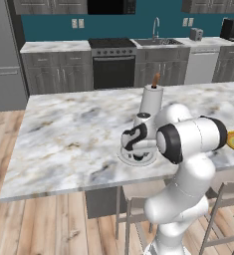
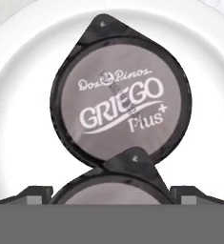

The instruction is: Place two yogurt containers on each plate.

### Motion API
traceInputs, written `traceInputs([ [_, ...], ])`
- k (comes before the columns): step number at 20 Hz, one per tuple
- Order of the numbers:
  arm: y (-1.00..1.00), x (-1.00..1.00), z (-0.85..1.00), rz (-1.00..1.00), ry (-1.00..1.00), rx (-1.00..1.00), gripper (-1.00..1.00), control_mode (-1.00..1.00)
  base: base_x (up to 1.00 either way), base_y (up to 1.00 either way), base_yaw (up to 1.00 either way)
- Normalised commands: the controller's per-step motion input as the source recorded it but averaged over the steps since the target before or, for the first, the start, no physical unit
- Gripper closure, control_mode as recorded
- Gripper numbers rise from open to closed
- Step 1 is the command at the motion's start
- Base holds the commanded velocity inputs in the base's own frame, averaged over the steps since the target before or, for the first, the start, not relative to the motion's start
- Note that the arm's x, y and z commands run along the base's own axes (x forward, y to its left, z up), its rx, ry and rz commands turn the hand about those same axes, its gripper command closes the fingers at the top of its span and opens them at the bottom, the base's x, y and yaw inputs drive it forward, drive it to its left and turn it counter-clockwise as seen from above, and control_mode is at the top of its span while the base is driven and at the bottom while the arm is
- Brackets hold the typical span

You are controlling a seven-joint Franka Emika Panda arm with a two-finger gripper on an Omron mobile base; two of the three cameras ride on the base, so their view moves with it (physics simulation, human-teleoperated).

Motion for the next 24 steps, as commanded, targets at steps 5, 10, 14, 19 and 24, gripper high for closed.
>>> traceInputs([
  [5,0.0,-0.32,0.24,0.0,-0.05,0.0,-1.0,-1.0,0.0,0.0,0.0],
  [10,0.0,-0.52,0.53,0.0,-0.1,0.01,-1.0,-1.0,0.0,0.0,0.0],
  [14,-0.02,-0.61,0.77,-0.02,-0.01,0.0,-1.0,-1.0,0.0,0.0,0.0],
  [19,-0.29,-0.67,0.97,-0.01,0.07,0.0,-1.0,-1.0,0.0,0.0,0.0],
  [24,-0.49,-0.92,0.71,0.0,0.04,0.0,-1.0,-1.0,0.0,0.0,0.0],
])
